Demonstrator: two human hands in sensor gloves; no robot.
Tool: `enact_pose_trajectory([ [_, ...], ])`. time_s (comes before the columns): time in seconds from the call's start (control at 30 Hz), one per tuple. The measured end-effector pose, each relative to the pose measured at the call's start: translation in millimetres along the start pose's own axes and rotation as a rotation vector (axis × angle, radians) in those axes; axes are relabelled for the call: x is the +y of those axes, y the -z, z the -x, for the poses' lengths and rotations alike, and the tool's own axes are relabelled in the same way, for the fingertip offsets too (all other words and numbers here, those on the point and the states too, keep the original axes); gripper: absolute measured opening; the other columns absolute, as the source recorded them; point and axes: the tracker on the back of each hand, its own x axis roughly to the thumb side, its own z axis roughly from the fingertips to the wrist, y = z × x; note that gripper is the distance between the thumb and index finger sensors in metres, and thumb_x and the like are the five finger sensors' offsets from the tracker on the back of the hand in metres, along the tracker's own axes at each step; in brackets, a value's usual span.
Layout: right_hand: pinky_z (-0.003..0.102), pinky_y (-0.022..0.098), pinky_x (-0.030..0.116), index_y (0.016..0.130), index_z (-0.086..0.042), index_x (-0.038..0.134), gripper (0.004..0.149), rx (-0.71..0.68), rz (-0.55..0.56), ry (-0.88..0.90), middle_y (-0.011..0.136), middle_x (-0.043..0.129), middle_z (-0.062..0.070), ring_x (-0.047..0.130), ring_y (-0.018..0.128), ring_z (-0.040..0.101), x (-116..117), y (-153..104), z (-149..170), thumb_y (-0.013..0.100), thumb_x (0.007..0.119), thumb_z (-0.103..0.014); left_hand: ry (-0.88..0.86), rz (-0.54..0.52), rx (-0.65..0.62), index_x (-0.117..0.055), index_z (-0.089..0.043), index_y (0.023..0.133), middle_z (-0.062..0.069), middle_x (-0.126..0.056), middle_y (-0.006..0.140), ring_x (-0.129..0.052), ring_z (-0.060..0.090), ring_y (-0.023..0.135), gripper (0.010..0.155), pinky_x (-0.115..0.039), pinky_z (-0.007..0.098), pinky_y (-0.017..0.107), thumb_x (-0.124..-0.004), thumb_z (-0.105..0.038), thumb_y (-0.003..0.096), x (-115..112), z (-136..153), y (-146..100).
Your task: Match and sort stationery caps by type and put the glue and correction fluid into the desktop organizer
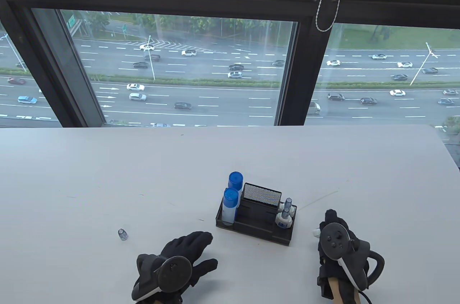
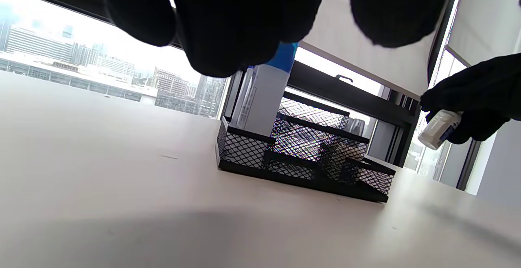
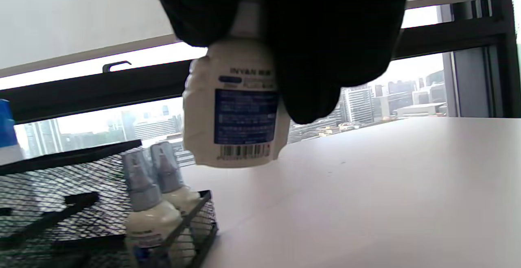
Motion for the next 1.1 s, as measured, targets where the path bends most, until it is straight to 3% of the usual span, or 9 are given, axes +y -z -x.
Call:
enact_pose_trajectory([
  [0.2,0.042,0.049,0.086,0.098,-0.015,0.079,0.047,-0.257,-0.164,0.202,0.087,0.093,0.015,0.104,0.061,0.03,-10,-20,-63,0.054,0.076,-0.03,-0.037,-0.018,-0.017,-0.063,-0.028,0.109,0.003,-0.079,0.11,-0.093,0.026,0.093,0.07,-0.075,0.054,0.068,-0.072,-0.065,0.0503,4,-3,-2],
  [0.43,0.042,0.048,0.086,0.098,-0.015,0.078,0.047,-0.5,-0.304,0.283,0.087,0.094,0.015,0.104,0.061,0.03,0,-50,-137,0.053,0.076,-0.031,-0.185,-0.051,-0.057,-0.06,-0.027,0.11,0.003,-0.079,0.109,-0.095,0.026,0.092,0.074,-0.076,0.053,0.067,-0.072,-0.066,0.0492,11,-13,-7],
  [0.63,0.041,0.046,0.087,0.096,-0.012,0.079,0.048,-0.464,-0.375,0.419,0.084,0.095,0.015,0.104,0.058,0.029,27,-52,-136,0.053,0.077,-0.032,-0.203,-0.018,-0.07,-0.068,-0.028,0.105,-0.002,-0.088,0.101,-0.1,0.021,0.085,0.062,-0.079,0.051,0.065,-0.077,-0.058,0.0505,8,-19,-7],
  [0.77,0.041,0.045,0.087,0.096,-0.012,0.08,0.048,-0.398,-0.316,0.566,0.082,0.096,0.015,0.105,0.056,0.028,25,-55,-123,0.053,0.078,-0.032,-0.152,-0.004,-0.064,-0.068,-0.027,0.105,-0.002,-0.089,0.1,-0.102,0.021,0.083,0.064,-0.08,0.05,0.065,-0.078,-0.058,0.0502,0,-23,-6],
  [0.93,0.041,0.045,0.087,0.096,-0.012,0.078,0.049,-0.399,-0.257,0.566,0.082,0.095,0.015,0.104,0.056,0.028,25,-60,-120,0.052,0.078,-0.033,-0.149,-0.032,-0.067,-0.066,-0.024,0.107,0.0,-0.088,0.1,-0.101,0.02,0.083,0.063,-0.08,0.05,0.064,-0.077,-0.053,0.0523,-3,-26,-6],
  [1.1,0.045,0.051,0.082,0.105,-0.011,0.067,0.063,-0.409,-0.329,0.691,0.091,0.087,0.017,0.099,0.065,0.032,30,-62,-113,0.053,0.072,-0.046,-0.166,-0.026,-0.056,-0.064,-0.024,0.108,0.0,-0.087,0.101,-0.101,0.02,0.084,0.063,-0.08,0.051,0.065,-0.077,-0.051,0.0527,-1,-23,-6],
])
